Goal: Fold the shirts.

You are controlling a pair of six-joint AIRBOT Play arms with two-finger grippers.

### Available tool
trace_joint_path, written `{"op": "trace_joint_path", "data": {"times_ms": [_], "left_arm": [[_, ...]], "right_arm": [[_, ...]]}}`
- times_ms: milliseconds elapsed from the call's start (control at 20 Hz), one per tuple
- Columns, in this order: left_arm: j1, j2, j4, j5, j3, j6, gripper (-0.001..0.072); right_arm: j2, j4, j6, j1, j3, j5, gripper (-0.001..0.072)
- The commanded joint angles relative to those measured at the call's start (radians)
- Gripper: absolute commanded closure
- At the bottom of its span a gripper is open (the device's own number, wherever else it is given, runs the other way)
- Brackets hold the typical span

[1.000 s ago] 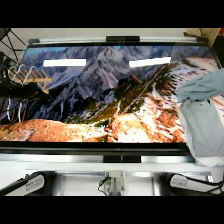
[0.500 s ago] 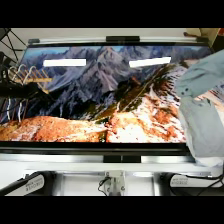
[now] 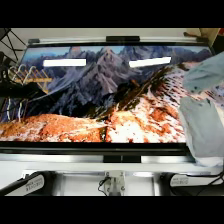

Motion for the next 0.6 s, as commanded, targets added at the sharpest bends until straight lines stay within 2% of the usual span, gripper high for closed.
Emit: {"op": "trace_joint_path", "data": {"times_ms": [0, 150, 300, 400, 550], "left_arm": [[0.000, 0.000, 0.000, 0.000, 0.000, -0.001, 0.0679], [0.000, 0.000, 0.000, 0.001, 0.000, -0.001, 0.0679], [0.000, 0.000, 0.000, 0.021, 0.000, 0.000, 0.0679], [0.000, 0.000, 0.000, 0.029, 0.000, 0.000, 0.0679], [0.000, 0.000, 0.000, 0.042, 0.000, 0.000, 0.0679]], "right_arm": [[0.006, -0.075, -0.058, -0.010, 0.000, 0.228, 0.0642], [0.061, -0.109, -0.010, -0.010, 0.000, 0.337, 0.0642], [0.127, -0.304, 0.111, -0.010, 0.000, 0.444, 0.0642], [0.151, -0.459, 0.124, -0.010, 0.000, 0.582, 0.0641], [0.174, -0.524, 0.193, -0.043, 0.000, 0.707, 0.0642]]}}
